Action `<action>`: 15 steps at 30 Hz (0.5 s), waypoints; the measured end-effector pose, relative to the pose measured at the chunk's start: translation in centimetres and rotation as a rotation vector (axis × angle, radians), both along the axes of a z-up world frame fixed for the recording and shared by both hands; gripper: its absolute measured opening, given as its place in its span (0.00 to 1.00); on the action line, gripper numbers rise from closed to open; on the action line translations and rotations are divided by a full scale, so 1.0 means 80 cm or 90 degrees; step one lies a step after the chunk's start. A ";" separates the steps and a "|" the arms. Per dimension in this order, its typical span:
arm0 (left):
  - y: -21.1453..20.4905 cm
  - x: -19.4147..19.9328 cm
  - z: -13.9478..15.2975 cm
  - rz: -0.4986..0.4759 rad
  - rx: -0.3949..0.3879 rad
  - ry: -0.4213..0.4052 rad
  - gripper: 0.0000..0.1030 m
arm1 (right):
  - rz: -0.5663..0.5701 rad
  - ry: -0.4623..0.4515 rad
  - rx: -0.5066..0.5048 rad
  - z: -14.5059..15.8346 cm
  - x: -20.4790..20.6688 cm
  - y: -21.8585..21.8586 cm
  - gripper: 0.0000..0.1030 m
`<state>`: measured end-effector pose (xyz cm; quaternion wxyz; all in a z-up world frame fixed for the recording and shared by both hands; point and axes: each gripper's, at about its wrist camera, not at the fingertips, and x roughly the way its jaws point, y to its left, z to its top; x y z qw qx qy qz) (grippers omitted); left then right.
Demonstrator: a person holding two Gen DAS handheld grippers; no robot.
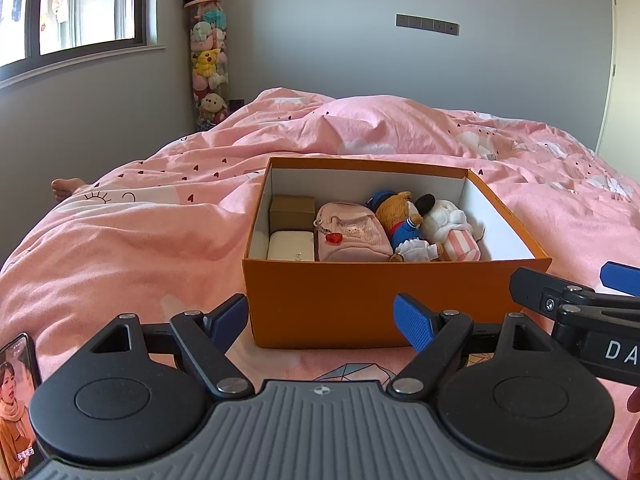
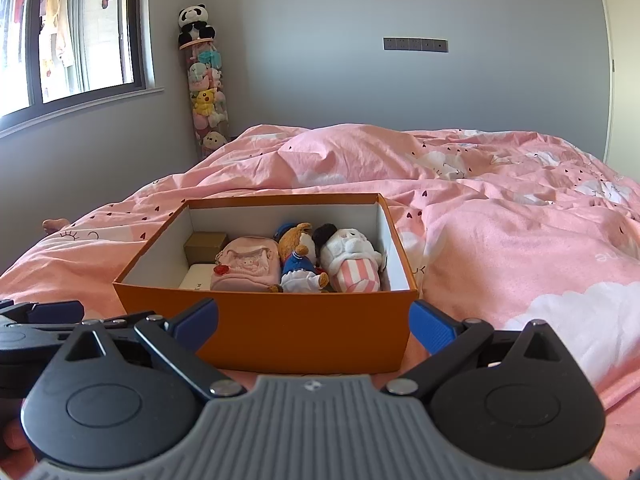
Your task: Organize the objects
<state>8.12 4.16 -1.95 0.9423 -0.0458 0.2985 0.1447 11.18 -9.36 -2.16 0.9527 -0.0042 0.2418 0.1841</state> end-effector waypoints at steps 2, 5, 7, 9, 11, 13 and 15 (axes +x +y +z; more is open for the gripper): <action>0.001 0.000 0.000 0.000 -0.001 0.002 0.93 | -0.001 0.000 0.000 0.000 -0.001 0.000 0.99; 0.001 -0.001 0.000 0.002 -0.003 0.003 0.93 | 0.000 0.000 0.000 0.001 -0.002 0.000 0.99; 0.002 -0.001 -0.001 0.004 -0.004 0.004 0.93 | 0.000 0.000 0.000 0.001 -0.002 0.001 0.99; 0.002 -0.001 -0.001 0.003 -0.004 0.005 0.93 | 0.000 0.000 0.000 0.001 -0.002 0.000 0.99; 0.002 -0.002 -0.001 0.004 -0.005 0.005 0.93 | 0.000 0.000 0.000 0.001 -0.001 0.000 0.99; 0.002 -0.002 -0.001 0.005 -0.006 0.006 0.93 | 0.000 0.000 0.000 0.001 -0.001 0.000 0.99; 0.003 -0.002 -0.001 0.005 -0.006 0.006 0.93 | 0.001 0.001 0.000 0.000 -0.001 0.000 0.99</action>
